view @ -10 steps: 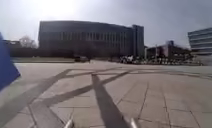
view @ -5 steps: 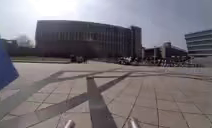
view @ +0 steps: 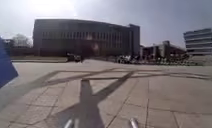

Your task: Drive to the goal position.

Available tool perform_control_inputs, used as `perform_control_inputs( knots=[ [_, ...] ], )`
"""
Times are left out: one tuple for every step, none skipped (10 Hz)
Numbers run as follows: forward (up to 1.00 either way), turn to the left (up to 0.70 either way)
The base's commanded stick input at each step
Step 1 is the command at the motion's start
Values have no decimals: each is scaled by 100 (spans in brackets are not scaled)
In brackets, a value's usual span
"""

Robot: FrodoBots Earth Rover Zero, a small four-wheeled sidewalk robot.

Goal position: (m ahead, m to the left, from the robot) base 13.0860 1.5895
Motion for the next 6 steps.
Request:
perform_control_inputs(
  knots=[
    [100, 5],
    [100, 27],
    [100, 27],
    [100, 25],
    [100, 2],
    [100, 0]
  ],
)
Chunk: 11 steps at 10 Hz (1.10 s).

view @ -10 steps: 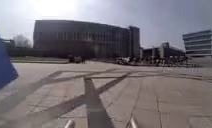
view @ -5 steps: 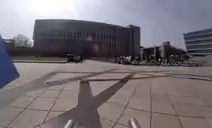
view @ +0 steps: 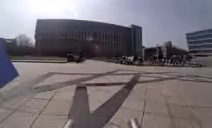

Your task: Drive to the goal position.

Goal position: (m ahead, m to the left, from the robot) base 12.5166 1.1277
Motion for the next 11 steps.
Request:
perform_control_inputs(
  knots=[
    [100, 0],
    [100, 0],
    [100, 0],
    [100, 0],
    [100, 0],
    [100, 0],
    [100, -4],
    [100, -25],
    [100, -27],
    [100, -25],
    [100, -2]
  ],
)
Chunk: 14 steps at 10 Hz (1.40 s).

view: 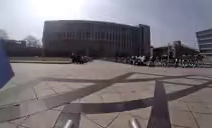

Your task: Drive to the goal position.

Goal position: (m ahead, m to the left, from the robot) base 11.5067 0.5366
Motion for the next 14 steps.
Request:
perform_control_inputs(
  knots=[
    [100, 0],
    [100, 0],
    [100, 0],
    [100, 0],
    [100, 0],
    [100, 0],
    [100, 0],
    [100, 0],
    [100, -20],
    [100, -27],
    [100, -27],
    [100, -27],
    [100, -27],
    [100, -27]
  ],
)
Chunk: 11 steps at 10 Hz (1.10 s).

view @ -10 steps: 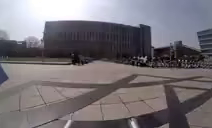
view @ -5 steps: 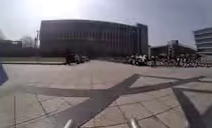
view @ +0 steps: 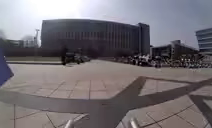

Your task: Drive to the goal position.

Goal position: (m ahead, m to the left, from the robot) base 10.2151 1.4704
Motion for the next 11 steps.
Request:
perform_control_inputs(
  knots=[
    [100, 0],
    [100, 0],
    [100, 0],
    [100, 0],
    [100, 0],
    [100, 0],
    [100, 0],
    [100, 0],
    [100, 0],
    [100, 0],
    [100, 0]
  ],
)
